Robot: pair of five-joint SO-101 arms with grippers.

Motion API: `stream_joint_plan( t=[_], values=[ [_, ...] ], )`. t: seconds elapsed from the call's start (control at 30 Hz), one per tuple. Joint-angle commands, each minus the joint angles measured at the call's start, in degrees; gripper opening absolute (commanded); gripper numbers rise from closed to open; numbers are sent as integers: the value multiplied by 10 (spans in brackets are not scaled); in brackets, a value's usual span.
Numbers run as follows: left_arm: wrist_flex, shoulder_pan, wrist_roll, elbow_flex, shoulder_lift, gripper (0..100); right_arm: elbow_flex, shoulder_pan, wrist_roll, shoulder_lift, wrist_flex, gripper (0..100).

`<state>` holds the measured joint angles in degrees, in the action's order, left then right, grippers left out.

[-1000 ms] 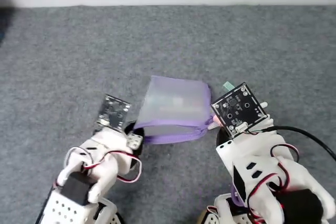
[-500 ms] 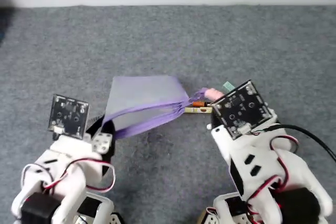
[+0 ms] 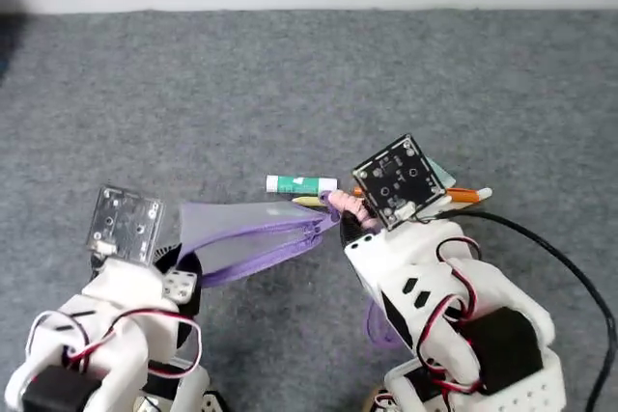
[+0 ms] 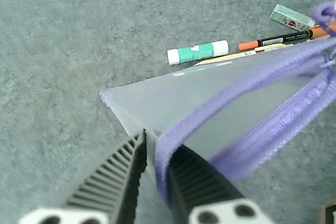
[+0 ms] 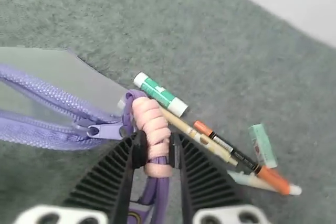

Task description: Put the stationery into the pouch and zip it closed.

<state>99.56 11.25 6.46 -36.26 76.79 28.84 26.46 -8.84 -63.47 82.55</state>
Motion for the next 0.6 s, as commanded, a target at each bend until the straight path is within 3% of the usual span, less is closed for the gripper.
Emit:
stream_joint_plan(
  t=[0.0,0.07,0.27,0.43,0.57],
  values=[
    [-9,0,31,3,-60,12,-10,4,44,7,54,179],
    [-9,0,50,3,-92,12,-38,3,75,9,107,217],
    [-9,0,91,3,-131,12,-95,-6,126,9,203,191],
    [-9,-1,92,3,-118,13,-94,-91,125,11,199,165],
    [-18,-60,92,2,-113,13,-93,-148,125,56,199,165]
  ],
)
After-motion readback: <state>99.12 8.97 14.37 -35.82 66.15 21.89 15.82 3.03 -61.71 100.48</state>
